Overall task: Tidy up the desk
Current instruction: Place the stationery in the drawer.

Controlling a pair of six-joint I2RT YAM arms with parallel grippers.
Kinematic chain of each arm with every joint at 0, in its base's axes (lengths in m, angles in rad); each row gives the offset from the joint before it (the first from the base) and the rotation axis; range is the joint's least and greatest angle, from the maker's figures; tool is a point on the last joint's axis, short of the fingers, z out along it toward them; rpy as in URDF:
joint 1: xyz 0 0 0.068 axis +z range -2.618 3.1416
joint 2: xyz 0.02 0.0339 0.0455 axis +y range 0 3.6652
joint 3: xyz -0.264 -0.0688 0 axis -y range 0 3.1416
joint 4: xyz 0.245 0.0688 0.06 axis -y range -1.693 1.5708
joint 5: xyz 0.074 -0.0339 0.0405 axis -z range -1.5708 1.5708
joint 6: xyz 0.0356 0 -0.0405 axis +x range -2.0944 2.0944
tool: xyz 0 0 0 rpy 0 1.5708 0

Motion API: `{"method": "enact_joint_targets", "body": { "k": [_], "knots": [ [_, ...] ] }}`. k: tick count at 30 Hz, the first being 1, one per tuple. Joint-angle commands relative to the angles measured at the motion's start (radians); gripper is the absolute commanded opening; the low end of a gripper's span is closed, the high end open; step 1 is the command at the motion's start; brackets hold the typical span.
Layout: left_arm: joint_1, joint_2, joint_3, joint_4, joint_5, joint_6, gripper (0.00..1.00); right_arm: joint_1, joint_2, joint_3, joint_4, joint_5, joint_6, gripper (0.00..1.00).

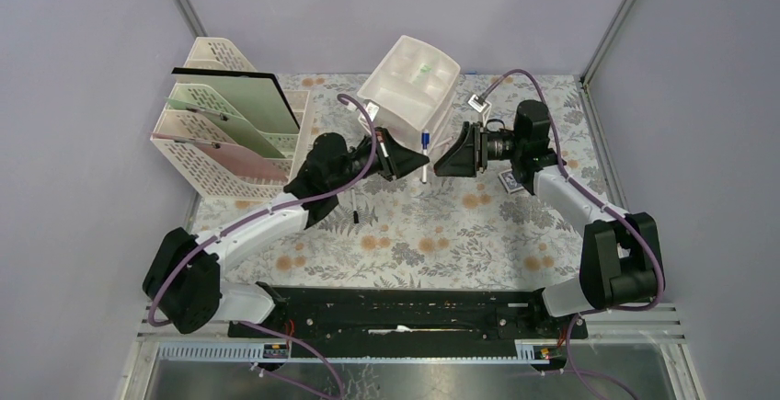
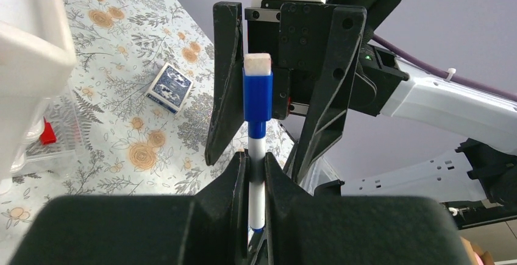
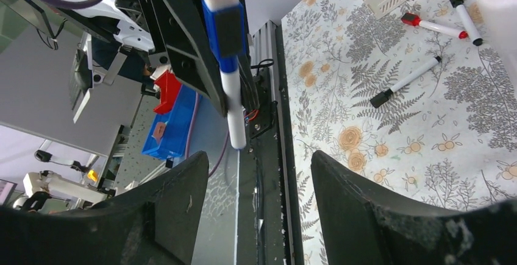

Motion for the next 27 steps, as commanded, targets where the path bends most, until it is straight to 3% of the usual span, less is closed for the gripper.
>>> {"method": "enact_joint_targets", "body": {
  "k": [1,10,16,19,21,27],
  "knots": [
    [-0.033,0.026,0.057,0.096,-0.075,0.01,0.0,0.024,-0.037,0.001,0.105,0.022,0.096,0.68],
    [-0.073,0.066,0.037,0.167,-0.175,-0.046,0.0,0.06,-0.029,0.001,0.108,0.04,0.113,0.58],
    [-0.079,0.079,0.04,0.175,-0.179,-0.058,0.0,0.069,-0.017,0.01,0.109,0.042,0.112,0.36],
    [-0.078,0.084,0.042,0.176,-0.177,-0.064,0.01,0.069,-0.01,0.013,0.109,0.044,0.111,0.17],
    [-0.079,0.085,0.046,0.17,-0.177,-0.065,0.05,0.07,-0.006,0.015,0.104,0.046,0.105,0.01],
    [-0.079,0.064,0.051,0.136,-0.197,-0.05,0.33,0.067,0.004,0.039,0.021,0.033,0.031,0.0]
  ]
}}
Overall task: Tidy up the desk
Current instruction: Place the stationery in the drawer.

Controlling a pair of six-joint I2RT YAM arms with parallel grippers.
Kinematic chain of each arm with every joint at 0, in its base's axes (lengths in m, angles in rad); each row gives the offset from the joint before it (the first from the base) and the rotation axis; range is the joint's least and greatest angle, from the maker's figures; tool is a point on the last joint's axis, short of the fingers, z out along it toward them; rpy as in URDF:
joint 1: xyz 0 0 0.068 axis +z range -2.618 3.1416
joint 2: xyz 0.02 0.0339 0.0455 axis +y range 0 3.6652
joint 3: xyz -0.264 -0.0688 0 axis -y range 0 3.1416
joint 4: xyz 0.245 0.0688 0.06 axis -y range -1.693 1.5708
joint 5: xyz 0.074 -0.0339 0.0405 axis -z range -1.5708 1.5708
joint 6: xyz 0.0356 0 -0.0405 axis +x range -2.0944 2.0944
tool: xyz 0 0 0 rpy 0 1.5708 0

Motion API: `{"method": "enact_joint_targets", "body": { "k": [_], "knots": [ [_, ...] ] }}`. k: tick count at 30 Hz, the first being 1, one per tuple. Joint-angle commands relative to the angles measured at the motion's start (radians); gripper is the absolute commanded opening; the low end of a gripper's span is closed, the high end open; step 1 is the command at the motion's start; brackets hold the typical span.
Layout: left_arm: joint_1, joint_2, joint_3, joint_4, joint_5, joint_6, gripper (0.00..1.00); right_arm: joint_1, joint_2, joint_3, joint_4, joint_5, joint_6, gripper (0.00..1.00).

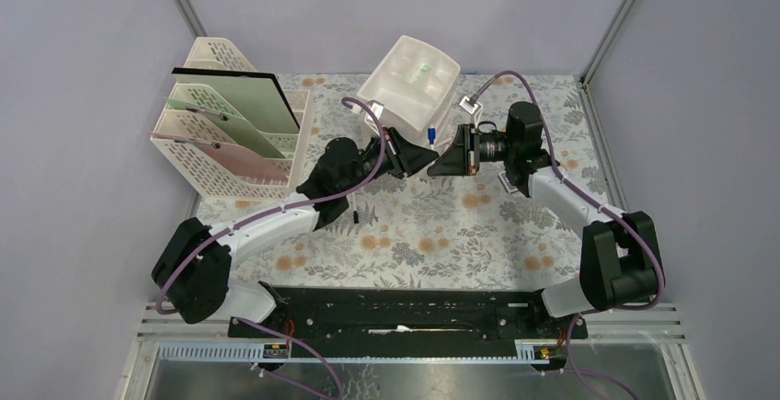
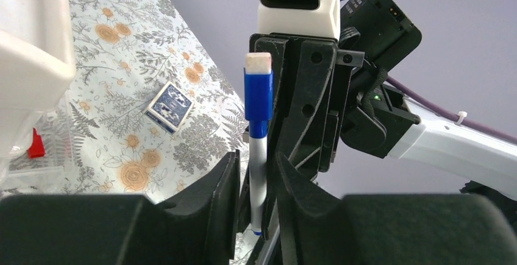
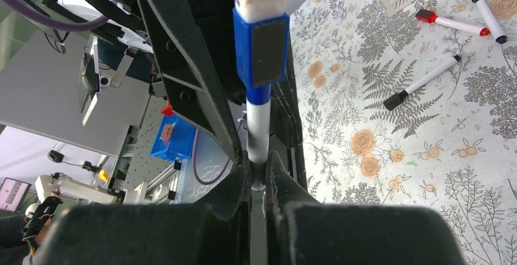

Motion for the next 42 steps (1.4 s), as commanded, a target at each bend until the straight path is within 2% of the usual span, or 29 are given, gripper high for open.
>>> {"method": "enact_joint_targets", "body": {
  "k": [1,7,13,19,26,34,42],
  "knots": [
    [-0.006,-0.022,0.043,0.016,-0.044,0.02,0.4,0.009,0.005,0.05,-0.054,-0.021,-0.09,0.0],
    [-0.004,-0.115,0.058,-0.141,-0.126,0.151,0.75,0.002,0.019,0.085,-0.204,-0.049,-0.24,0.0],
    [0.002,-0.288,0.016,-0.272,-0.306,0.325,0.98,-0.054,0.021,0.074,-0.217,-0.046,-0.272,0.0],
    [0.03,-0.443,-0.071,-0.343,-0.43,0.364,0.99,-0.144,0.018,0.049,-0.248,0.011,-0.316,0.01],
    [0.062,-0.528,-0.132,-0.461,-0.486,0.338,0.99,-0.184,0.032,0.111,-0.542,0.214,-0.546,0.02],
    [0.07,-0.554,-0.186,-0.543,-0.532,0.263,0.99,-0.185,0.107,0.159,-0.547,0.369,-0.49,0.01],
    [0.072,-0.584,-0.225,-0.582,-0.556,0.223,0.99,-0.183,0.273,0.284,-0.549,0.391,-0.379,0.03]
  ]
}}
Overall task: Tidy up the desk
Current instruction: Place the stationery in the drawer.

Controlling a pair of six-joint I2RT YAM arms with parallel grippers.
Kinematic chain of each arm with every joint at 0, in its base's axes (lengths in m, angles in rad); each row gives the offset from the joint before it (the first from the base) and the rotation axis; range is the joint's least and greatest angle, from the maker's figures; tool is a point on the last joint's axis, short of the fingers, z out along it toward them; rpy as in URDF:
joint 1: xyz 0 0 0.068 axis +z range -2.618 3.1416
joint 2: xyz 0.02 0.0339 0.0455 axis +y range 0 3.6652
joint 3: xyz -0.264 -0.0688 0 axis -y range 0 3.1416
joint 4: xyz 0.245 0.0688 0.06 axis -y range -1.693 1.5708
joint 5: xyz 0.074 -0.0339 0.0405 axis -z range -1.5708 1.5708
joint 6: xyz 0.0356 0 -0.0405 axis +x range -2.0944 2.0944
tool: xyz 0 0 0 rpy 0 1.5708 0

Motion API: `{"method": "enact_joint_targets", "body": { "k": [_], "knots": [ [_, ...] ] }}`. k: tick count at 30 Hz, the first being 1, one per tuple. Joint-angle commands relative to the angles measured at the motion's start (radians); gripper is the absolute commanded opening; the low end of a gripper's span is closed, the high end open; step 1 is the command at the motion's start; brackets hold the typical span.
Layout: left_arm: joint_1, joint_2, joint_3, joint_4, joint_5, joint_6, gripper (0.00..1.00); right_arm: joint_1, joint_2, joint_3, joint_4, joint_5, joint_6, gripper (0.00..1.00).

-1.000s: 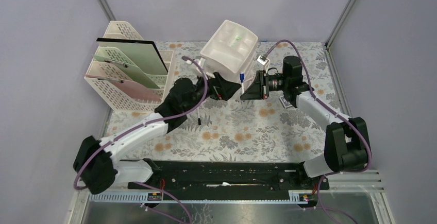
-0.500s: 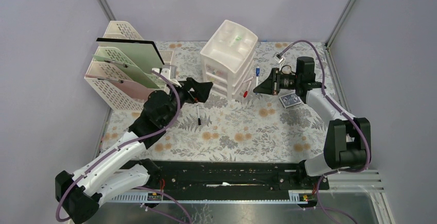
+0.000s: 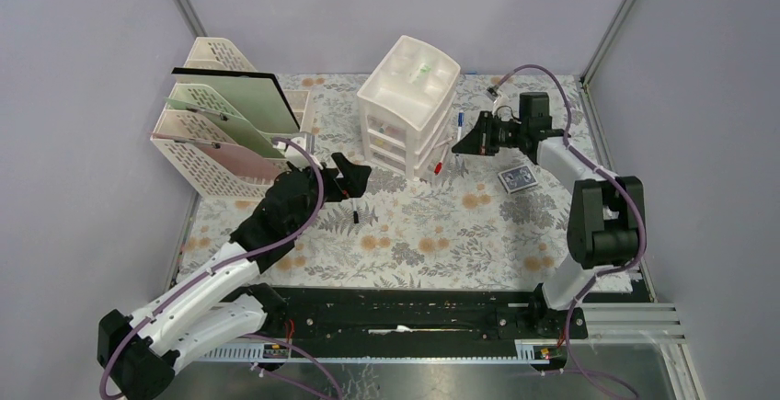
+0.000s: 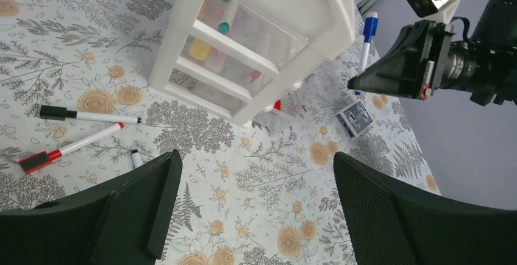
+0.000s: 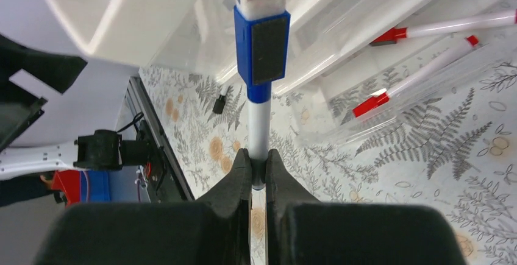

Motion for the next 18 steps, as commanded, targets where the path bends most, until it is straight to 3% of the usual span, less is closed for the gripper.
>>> {"method": "enact_joint_targets", "body": {
  "k": [1,18],
  "knots": [
    [0.009,-0.036,-0.018,0.008,-0.039,-0.029,0.99,0.004,0.087,0.106,-0.004,0.03,0.069,0.03],
    [0.012,-0.085,-0.076,-0.037,-0.069,-0.093,0.99,0.031,0.312,0.251,-0.035,0.086,0.156,0.15]
  ]
}}
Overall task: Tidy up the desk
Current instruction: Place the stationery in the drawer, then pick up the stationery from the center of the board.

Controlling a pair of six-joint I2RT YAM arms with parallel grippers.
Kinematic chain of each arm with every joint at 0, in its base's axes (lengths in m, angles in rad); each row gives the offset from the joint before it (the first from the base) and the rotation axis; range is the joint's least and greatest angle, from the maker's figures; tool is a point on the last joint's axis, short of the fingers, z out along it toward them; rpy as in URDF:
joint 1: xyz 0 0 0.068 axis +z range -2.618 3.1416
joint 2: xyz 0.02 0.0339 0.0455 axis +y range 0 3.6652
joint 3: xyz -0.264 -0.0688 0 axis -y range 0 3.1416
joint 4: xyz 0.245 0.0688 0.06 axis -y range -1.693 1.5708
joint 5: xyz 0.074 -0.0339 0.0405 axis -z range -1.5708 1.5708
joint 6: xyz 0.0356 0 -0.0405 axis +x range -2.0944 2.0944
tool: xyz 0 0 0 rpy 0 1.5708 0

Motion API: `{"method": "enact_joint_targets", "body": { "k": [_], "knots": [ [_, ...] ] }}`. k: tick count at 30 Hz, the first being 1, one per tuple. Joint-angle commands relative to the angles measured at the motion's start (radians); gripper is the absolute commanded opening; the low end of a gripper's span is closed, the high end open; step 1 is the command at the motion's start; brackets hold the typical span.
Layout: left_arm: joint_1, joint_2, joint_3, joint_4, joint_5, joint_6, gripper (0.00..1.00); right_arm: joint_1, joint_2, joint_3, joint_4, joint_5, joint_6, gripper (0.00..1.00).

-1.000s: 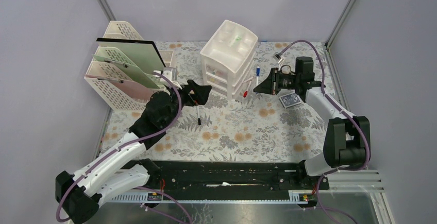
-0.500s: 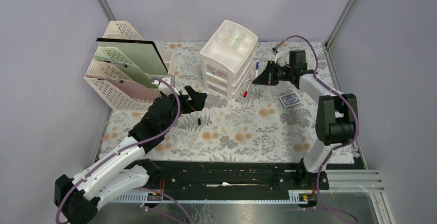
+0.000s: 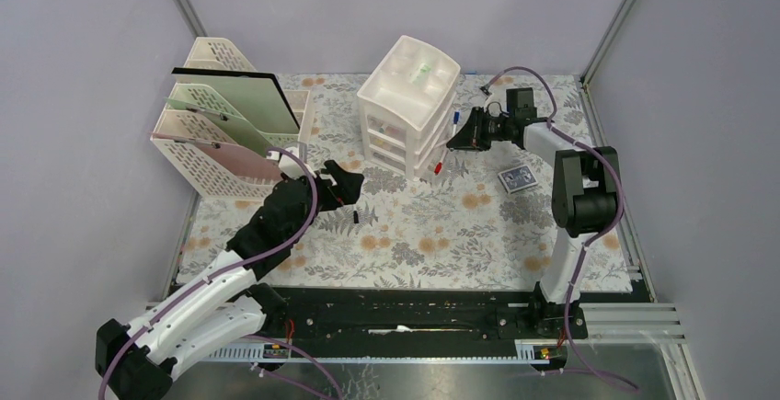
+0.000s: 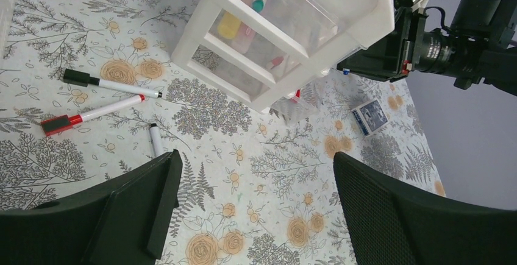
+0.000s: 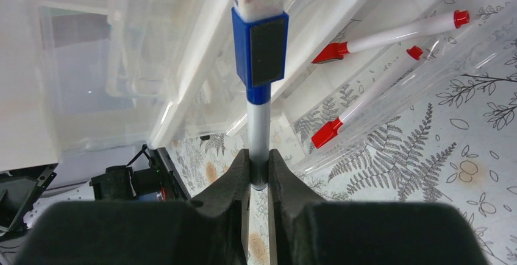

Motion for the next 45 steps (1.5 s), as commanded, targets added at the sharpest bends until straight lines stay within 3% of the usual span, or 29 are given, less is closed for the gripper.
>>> {"method": "enact_joint_targets", "body": {
  "k": [1,8,19,32,45],
  "knots": [
    [0.005,-0.01,-0.009,0.027,-0.022,-0.024,0.99,0.028,0.043,0.054,-0.003,0.022,0.024,0.16],
    [0.009,0.029,-0.012,0.017,-0.018,-0.048,0.99,0.059,0.058,0.063,-0.037,0.046,-0.006,0.41],
    [0.018,0.172,0.048,-0.083,-0.022,-0.131,0.99,0.059,-0.103,-0.024,-0.05,0.002,-0.13,0.56],
    [0.036,0.389,0.141,-0.166,-0.001,-0.161,0.99,0.045,-0.344,-0.181,-0.055,-0.067,-0.304,0.64],
    [0.093,0.615,0.245,-0.235,0.03,-0.141,0.97,-0.007,-0.399,-0.245,-0.023,-0.076,-0.308,0.66]
  ]
}}
